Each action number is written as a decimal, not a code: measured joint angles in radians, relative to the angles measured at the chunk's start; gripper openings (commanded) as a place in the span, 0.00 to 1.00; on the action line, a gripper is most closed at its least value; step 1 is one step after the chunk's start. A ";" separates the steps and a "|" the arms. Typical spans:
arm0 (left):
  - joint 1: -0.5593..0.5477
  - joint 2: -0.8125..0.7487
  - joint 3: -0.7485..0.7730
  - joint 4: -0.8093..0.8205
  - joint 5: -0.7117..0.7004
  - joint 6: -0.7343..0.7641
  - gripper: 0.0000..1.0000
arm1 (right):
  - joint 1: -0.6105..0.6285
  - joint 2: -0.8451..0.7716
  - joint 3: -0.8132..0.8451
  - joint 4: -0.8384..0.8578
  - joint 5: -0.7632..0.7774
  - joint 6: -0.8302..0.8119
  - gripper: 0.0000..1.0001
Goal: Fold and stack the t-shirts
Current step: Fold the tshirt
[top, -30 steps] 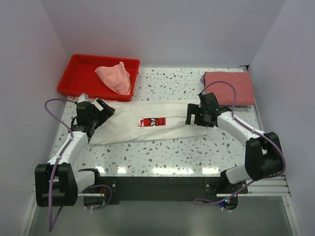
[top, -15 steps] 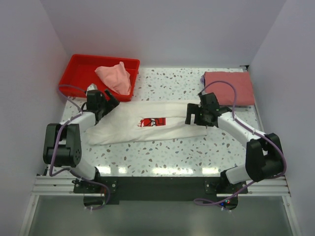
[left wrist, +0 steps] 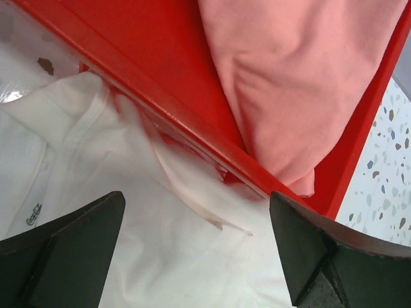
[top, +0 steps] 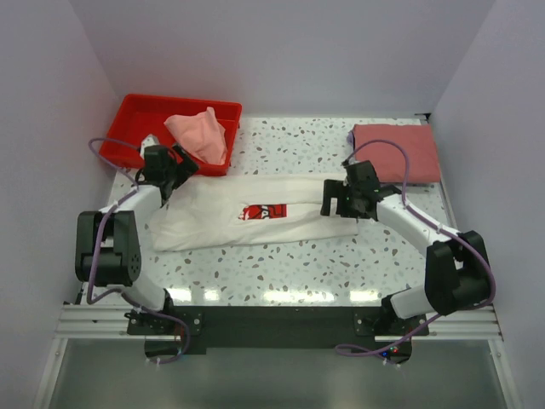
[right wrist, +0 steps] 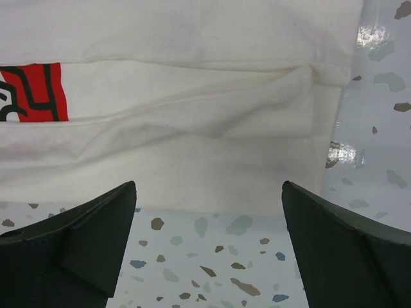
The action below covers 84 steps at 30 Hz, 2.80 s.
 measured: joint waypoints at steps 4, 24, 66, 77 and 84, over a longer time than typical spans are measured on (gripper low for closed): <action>-0.006 -0.100 -0.051 -0.043 -0.029 0.000 1.00 | 0.000 0.005 0.013 0.001 -0.014 -0.005 0.99; -0.201 -0.169 -0.198 -0.109 -0.148 0.006 1.00 | 0.103 0.572 0.529 -0.046 0.109 -0.101 0.99; -0.752 0.608 0.694 -0.153 0.010 0.031 1.00 | 0.198 -0.352 -0.353 -0.220 -0.058 0.156 0.99; -0.657 0.932 1.204 -0.231 0.109 -0.069 1.00 | 0.302 -0.292 -0.353 -0.172 -0.163 0.163 0.99; -0.590 0.949 1.217 -0.198 0.140 -0.143 1.00 | 0.470 -0.270 -0.354 -0.098 -0.235 0.205 0.99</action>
